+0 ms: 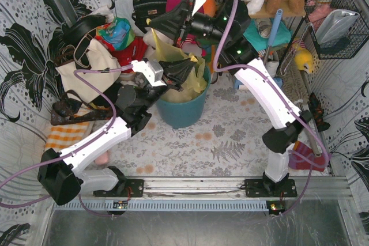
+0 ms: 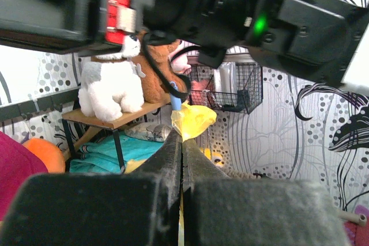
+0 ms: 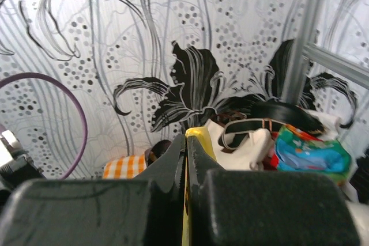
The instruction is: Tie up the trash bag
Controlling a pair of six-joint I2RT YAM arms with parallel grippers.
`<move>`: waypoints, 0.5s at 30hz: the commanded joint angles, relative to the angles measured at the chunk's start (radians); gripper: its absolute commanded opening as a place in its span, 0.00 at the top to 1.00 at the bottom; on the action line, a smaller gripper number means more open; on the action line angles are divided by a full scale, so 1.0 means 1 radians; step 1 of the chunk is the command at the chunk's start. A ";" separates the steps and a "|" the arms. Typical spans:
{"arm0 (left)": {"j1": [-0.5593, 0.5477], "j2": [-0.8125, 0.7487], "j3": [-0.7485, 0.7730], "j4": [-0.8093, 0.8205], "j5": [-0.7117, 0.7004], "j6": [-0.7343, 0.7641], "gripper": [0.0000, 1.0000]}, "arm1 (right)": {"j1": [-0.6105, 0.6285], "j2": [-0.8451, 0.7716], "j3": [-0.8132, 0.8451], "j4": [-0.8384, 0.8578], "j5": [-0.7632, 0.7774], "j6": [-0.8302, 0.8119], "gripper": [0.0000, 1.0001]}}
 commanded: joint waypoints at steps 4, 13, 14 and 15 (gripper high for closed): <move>0.005 0.001 0.039 0.095 -0.052 0.033 1.00 | 0.005 -0.203 -0.193 -0.042 0.222 -0.059 1.00; 0.005 -0.002 0.036 0.118 -0.083 0.035 1.00 | 0.005 -0.366 -0.442 -0.023 0.464 -0.066 1.00; 0.005 -0.005 0.032 0.121 -0.088 0.036 1.00 | 0.005 -0.378 -0.464 -0.018 0.476 -0.063 1.00; 0.006 -0.008 0.026 0.125 -0.095 0.036 1.00 | 0.005 -0.394 -0.497 -0.010 0.484 -0.059 1.00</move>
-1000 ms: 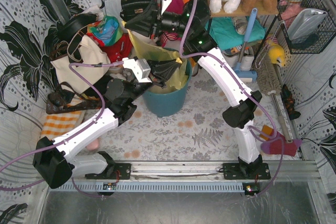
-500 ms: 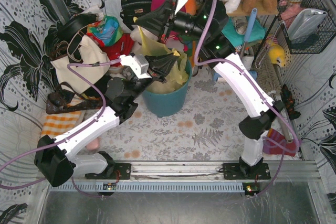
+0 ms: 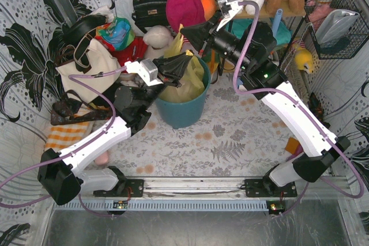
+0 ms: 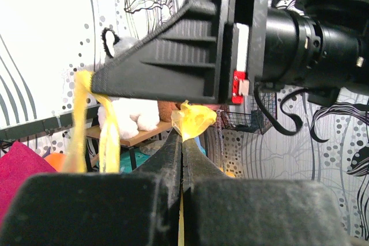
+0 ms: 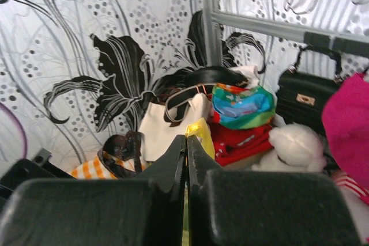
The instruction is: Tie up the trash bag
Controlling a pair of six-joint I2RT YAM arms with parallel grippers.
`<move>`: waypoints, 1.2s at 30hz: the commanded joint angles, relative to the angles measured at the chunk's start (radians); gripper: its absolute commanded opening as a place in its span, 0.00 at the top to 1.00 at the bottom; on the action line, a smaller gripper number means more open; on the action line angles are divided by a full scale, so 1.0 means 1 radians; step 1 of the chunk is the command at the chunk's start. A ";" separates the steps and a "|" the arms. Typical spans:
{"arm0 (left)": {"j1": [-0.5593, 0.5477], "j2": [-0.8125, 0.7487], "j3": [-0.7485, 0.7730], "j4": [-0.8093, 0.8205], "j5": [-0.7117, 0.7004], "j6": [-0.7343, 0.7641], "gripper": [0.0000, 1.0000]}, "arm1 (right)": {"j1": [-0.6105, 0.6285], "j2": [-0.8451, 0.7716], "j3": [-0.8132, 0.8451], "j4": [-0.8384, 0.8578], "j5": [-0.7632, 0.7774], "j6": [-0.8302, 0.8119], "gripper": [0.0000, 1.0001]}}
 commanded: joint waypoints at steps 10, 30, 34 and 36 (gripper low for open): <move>0.007 -0.032 -0.016 0.101 -0.102 0.015 1.00 | 0.005 -0.184 -0.268 0.085 0.178 0.028 1.00; 0.018 -0.017 -0.018 0.092 -0.165 0.025 1.00 | 0.011 -0.272 -0.486 0.179 -0.221 0.259 1.00; 0.019 -0.010 -0.012 0.085 -0.161 0.022 1.00 | 0.027 -0.259 -0.522 0.233 -0.215 0.309 1.00; 0.019 -0.009 -0.008 0.080 -0.155 0.020 1.00 | 0.049 -0.248 -0.529 0.240 -0.195 0.310 1.00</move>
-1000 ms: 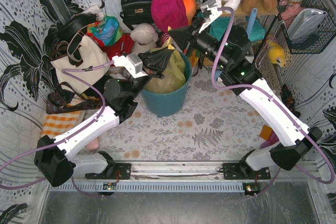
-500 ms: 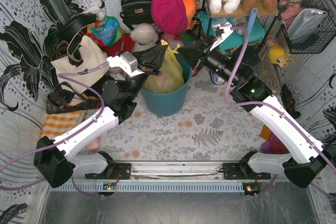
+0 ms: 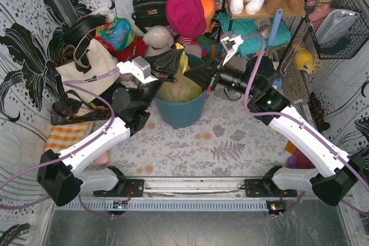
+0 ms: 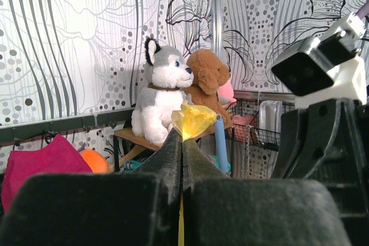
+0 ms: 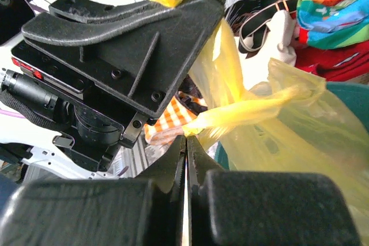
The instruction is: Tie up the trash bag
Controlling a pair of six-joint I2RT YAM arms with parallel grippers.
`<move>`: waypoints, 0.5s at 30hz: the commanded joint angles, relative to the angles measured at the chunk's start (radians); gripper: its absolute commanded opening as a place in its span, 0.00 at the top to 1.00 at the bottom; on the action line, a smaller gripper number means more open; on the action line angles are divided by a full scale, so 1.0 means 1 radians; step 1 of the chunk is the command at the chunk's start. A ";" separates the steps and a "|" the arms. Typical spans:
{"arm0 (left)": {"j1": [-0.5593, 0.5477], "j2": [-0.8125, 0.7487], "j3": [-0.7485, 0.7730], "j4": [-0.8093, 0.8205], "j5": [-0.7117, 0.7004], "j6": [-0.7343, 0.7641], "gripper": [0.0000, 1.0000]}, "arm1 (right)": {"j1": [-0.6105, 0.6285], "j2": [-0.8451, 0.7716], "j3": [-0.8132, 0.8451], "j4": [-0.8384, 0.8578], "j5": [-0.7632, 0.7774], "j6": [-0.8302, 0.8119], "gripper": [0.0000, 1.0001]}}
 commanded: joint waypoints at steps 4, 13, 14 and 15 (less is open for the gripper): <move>0.008 0.002 0.012 0.021 -0.002 0.011 1.00 | 0.089 0.035 -0.027 0.099 0.095 0.043 1.00; 0.008 0.005 0.010 0.016 0.000 0.010 1.00 | 0.229 0.100 -0.142 0.344 0.642 0.019 1.00; 0.009 0.005 0.010 0.015 0.001 0.010 1.00 | 0.233 0.115 -0.148 0.375 0.676 0.022 1.00; 0.008 0.007 0.009 0.014 0.003 0.010 1.00 | 0.237 0.128 -0.156 0.409 0.702 0.022 1.00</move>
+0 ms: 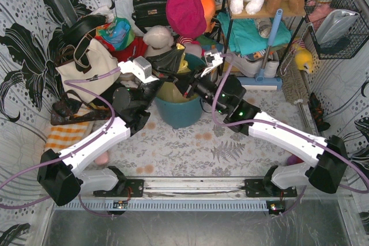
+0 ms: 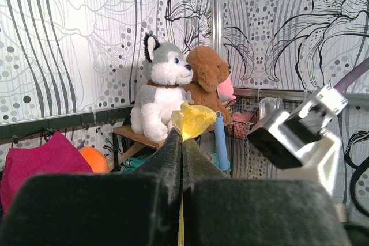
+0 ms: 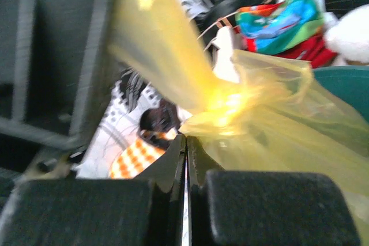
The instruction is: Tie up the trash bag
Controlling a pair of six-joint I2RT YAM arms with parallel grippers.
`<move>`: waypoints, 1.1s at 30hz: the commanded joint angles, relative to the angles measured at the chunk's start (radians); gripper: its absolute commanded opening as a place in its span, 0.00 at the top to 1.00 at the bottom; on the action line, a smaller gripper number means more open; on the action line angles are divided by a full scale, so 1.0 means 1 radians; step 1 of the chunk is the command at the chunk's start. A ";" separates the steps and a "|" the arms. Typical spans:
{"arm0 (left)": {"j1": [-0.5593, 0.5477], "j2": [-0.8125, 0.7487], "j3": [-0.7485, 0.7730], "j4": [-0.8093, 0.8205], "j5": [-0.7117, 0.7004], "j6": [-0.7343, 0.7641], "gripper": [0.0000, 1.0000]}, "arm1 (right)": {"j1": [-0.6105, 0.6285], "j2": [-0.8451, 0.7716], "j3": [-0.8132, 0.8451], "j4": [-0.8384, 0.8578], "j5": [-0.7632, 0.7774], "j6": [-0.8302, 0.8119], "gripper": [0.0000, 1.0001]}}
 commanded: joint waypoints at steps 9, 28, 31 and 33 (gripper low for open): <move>0.010 -0.004 0.010 0.003 0.005 0.018 1.00 | 0.032 0.108 -0.028 0.290 0.375 -0.054 1.00; 0.012 0.000 0.009 -0.009 0.027 0.007 1.00 | 0.059 0.132 -0.104 0.384 0.529 0.014 1.00; 0.012 0.001 0.008 -0.011 0.036 0.003 1.00 | 0.081 0.164 -0.093 0.446 0.569 0.013 1.00; 0.012 0.003 0.012 -0.013 0.041 0.000 1.00 | 0.095 0.191 -0.080 0.483 0.602 0.008 1.00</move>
